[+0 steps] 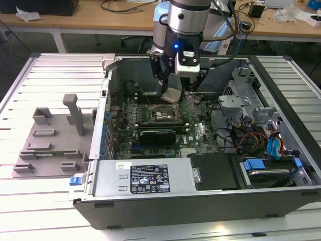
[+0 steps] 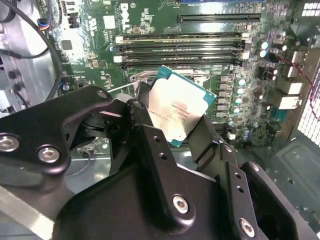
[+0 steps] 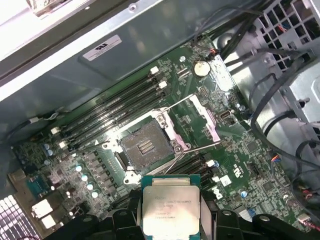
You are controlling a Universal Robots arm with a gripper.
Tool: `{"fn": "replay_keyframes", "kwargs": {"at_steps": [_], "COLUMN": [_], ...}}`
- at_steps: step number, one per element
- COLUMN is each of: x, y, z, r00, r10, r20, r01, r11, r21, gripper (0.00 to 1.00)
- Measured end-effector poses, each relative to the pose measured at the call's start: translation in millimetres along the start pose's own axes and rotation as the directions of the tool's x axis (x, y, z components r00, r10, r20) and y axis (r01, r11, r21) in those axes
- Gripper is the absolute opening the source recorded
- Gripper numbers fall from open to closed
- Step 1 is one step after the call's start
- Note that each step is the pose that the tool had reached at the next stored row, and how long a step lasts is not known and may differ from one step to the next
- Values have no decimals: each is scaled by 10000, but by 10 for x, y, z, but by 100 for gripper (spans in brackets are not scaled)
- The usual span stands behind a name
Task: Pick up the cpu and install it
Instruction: 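Place the cpu into insertion slot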
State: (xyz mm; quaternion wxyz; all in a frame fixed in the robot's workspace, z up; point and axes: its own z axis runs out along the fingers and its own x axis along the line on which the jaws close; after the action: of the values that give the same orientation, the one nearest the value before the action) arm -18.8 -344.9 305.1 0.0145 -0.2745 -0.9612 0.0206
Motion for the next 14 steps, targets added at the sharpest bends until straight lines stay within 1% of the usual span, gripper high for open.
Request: {"fn": "replay_keyframes", "kwargs": {"at_steps": [4,6,10,11,13,14], "x": [0,0,0,0,0,0], "y": [0,0,0,0,0,0], "z": [0,0,0,1,1,1], "r00": [9993,9975,9940,9917,9889,9853], "r10": [378,708,1092,1281,1485,1706], "r20": [-18,-34,-53,-62,-73,-82], "r01": [-378,-708,-1092,-1281,-1485,-1706], "r11": [9993,9975,9940,9918,9889,9853], "r21": [-5,-10,-15,-17,-19,-19], "gripper": [55,55,55,55,55,55]}}
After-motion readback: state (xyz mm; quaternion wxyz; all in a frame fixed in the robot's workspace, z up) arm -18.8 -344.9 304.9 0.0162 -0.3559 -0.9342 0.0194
